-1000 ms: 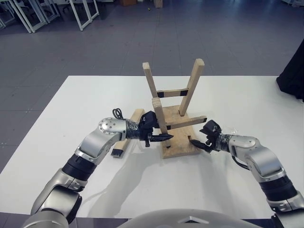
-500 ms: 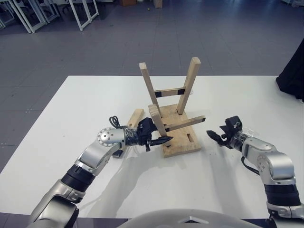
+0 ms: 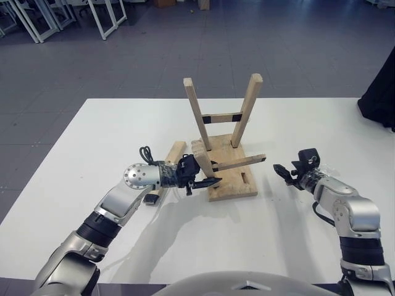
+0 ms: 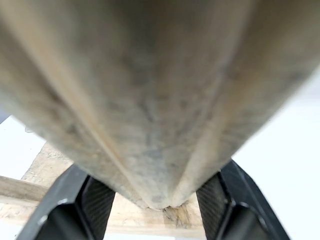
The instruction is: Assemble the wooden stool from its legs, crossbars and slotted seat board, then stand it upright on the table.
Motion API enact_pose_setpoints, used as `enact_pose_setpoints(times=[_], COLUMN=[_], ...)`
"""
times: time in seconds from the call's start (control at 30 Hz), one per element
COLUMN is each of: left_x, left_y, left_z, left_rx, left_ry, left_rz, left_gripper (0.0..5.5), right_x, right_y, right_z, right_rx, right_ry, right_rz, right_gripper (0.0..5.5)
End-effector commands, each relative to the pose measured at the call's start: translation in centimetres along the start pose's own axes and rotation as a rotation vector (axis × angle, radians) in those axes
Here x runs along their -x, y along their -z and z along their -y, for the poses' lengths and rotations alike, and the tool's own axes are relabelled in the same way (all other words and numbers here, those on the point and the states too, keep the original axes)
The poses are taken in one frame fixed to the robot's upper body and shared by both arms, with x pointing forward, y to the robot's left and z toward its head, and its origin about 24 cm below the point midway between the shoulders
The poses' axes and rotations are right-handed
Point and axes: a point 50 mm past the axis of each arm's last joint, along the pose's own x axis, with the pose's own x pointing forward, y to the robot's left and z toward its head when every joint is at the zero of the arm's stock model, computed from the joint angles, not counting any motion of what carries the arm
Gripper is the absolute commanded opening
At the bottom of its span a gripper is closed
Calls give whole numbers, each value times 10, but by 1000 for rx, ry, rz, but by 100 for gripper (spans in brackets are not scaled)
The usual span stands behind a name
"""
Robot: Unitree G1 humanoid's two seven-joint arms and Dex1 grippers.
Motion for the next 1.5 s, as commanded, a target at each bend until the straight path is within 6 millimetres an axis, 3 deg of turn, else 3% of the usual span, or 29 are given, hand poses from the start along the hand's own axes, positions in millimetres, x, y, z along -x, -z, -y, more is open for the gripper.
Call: enact_pose_setpoints(times=[0.03,0.27,0.4,0.5,0.57,0.63,0.7,0.77,0.9,1.1,1.33,1.5], left_x=[16,18,38,53,65,74,72,66,53,62,80,80], left_y=[18,4,11,17,14,6,-7,-13,6,36,75,87], left_z=[-14,-25,-25,-18,-7,-12,-21,-11,21,31,51,62], left_rx=[9,-24,-28,102,232,284,354,392,514,637,819,863], left_ry=[-73,-75,-50,-35,-35,-264,-690,-864,-943,-1026,-908,-806], left_rz=[-164,-116,-248,-299,-269,-210,-96,-74,-195,-291,-366,-391], left_gripper=[204,316,388,435,435,435,435,435,435,435,435,408], right_x=[-2,-1,1,3,4,6,8,9,11,9,6,4], right_y=[-5,-2,0,0,1,2,5,7,9,4,5,2], right_z=[-1,-1,1,0,0,2,1,-3,-16,-19,-23,-21], right_rx=[-4,-11,-23,-28,-25,-27,-33,-40,-56,-59,-60,-47], right_ry=[2,5,22,26,26,38,46,41,15,19,5,-5], right_rz=[3,1,5,9,9,10,10,10,16,38,36,29], right_gripper=[362,362,362,362,362,362,362,362,362,362,362,362])
